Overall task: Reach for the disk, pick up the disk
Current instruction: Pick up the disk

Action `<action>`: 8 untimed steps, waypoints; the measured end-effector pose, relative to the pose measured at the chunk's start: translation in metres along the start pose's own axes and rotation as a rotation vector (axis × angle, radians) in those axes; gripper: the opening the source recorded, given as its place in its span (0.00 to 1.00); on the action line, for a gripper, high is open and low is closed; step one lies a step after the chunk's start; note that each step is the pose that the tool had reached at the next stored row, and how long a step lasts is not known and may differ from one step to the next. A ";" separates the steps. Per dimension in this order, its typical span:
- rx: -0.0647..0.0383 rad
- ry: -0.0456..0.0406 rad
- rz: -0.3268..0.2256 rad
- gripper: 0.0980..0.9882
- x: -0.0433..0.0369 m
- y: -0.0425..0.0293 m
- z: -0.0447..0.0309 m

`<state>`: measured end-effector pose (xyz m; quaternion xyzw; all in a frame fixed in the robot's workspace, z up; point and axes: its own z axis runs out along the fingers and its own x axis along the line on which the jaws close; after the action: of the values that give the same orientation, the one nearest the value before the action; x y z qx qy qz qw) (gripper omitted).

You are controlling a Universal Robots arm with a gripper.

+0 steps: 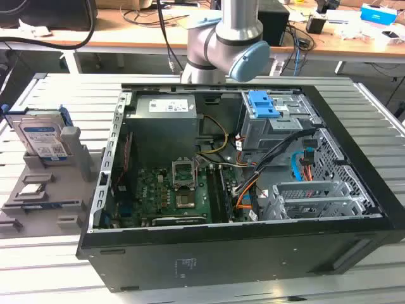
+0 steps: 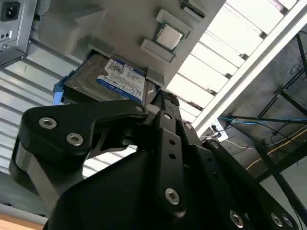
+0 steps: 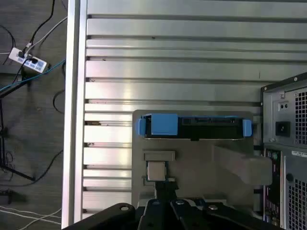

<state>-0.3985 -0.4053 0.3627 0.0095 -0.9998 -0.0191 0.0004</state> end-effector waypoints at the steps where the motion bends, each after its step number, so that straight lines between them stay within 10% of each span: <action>1: 0.000 0.0006 -0.014 0.01 0.0000 0.0000 0.0000; 8: 0.000 0.0082 -0.213 0.01 0.0000 0.0000 0.0000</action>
<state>-0.3985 -0.4053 0.3627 0.1160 -0.9931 -0.0190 0.0025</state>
